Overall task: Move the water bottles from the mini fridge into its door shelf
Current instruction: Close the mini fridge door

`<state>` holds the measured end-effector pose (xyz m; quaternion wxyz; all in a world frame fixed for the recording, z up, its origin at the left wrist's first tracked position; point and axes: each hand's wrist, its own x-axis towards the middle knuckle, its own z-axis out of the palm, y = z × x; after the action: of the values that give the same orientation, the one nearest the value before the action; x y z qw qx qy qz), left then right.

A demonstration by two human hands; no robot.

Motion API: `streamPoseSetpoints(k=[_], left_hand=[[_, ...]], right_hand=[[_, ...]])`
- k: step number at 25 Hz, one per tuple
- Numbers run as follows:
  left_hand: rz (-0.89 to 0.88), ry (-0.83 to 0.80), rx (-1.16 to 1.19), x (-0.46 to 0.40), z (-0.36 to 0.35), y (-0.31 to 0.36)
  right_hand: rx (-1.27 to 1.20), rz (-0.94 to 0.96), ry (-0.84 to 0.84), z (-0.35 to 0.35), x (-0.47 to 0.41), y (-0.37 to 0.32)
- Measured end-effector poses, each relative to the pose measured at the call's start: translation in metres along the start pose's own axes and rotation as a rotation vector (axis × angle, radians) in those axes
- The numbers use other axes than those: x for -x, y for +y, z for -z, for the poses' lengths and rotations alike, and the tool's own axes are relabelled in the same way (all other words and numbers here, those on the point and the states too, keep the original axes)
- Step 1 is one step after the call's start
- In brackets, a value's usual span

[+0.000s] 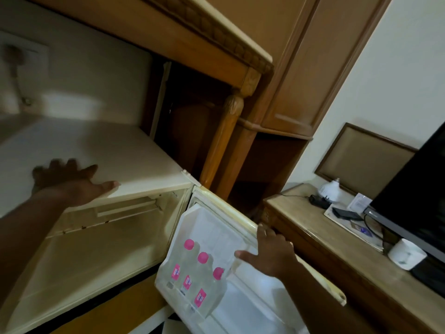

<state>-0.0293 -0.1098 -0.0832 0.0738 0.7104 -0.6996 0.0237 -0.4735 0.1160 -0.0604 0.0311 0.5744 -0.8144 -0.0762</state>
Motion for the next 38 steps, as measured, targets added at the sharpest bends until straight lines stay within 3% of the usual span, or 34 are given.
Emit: streamPoseSetpoints(k=[7, 10, 13, 17, 21, 33, 38], left_hand=[[0.030, 0.018, 0.056, -0.006, -0.006, -0.001], [0.017, 0.033, 0.050, 0.002, 0.007, 0.001], [0.038, 0.044, 0.040, 0.019, 0.015, 0.004], [0.183, -0.002, 0.041, 0.047, 0.020, 0.005], [0.266, -0.102, 0.094, 0.073, 0.033, -0.030], [0.242, -0.195, 0.071, 0.095, 0.040, -0.040], [0.218, -0.110, 0.059, 0.095, 0.029, -0.043]], right_hand=[[-0.023, 0.301, -0.233, 0.040, 0.023, -0.033], [-0.173, 0.394, -0.301, 0.033, 0.031, -0.064], [-0.343, 0.471, -0.232, 0.020, 0.029, -0.100], [-0.311, 0.502, -0.192, 0.014, 0.012, -0.149], [-0.291, 0.655, -0.072, 0.012, -0.008, -0.197], [-0.194, 0.784, 0.039, 0.031, -0.064, -0.283], [-0.236, 0.797, 0.142, 0.031, -0.080, -0.304]])
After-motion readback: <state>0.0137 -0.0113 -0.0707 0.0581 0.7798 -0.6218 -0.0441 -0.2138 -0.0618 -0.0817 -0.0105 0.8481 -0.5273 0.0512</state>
